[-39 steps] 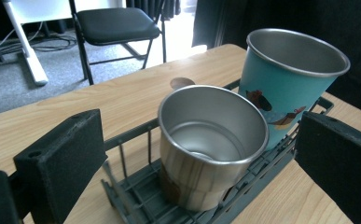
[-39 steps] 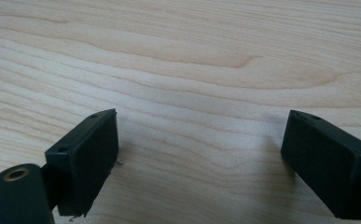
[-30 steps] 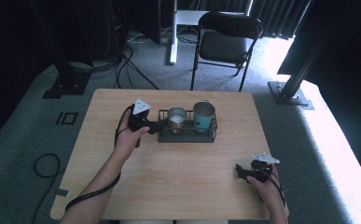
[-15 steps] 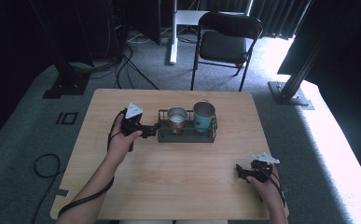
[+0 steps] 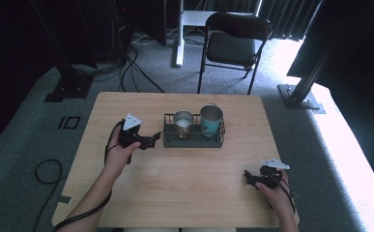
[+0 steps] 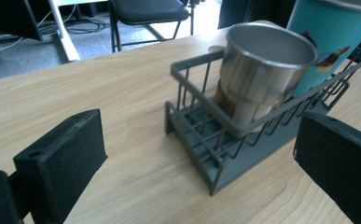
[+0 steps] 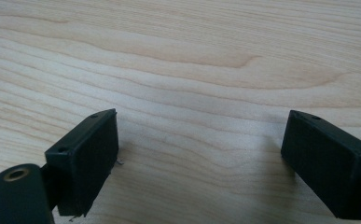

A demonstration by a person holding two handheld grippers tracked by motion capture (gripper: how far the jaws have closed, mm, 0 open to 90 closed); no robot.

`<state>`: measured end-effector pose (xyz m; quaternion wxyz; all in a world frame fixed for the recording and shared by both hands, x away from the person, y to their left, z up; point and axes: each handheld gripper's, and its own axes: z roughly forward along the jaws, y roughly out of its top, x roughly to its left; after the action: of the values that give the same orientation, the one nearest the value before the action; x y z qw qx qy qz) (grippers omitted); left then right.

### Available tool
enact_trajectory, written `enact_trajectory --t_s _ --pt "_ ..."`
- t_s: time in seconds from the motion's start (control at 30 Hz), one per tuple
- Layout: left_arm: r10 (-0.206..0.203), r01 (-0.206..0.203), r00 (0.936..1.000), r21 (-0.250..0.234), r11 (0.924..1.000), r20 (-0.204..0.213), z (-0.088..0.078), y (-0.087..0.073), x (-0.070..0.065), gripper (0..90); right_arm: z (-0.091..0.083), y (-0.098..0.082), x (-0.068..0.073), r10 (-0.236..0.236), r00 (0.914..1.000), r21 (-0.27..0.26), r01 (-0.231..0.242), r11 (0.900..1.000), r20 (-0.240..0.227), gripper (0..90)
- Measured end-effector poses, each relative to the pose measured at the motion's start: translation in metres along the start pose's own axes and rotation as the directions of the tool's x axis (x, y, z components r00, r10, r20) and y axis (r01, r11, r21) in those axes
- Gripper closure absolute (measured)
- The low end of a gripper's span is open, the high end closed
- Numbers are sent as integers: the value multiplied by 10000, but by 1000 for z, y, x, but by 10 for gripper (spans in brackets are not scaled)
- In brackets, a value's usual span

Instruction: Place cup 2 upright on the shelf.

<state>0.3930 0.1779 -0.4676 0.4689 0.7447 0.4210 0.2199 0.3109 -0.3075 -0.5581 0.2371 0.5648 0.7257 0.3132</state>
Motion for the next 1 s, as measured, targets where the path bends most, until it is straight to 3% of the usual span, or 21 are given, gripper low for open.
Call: enact_trajectory --t_s 0.2,0.57,1.0 --pt "-2 2 10000 134 9999 5 -7 -12 2 28 0 0 0 0 10000 0 0 10000 -2 106" --pt "-498 504 9985 293 9983 -227 -20 -41 11 28 0 0 0 2 10000 -1 -2 10000 -1 106" --pt "-575 591 9977 454 9972 -371 -36 -72 12 28 0 0 0 2 10000 -4 -2 10000 -1 106"
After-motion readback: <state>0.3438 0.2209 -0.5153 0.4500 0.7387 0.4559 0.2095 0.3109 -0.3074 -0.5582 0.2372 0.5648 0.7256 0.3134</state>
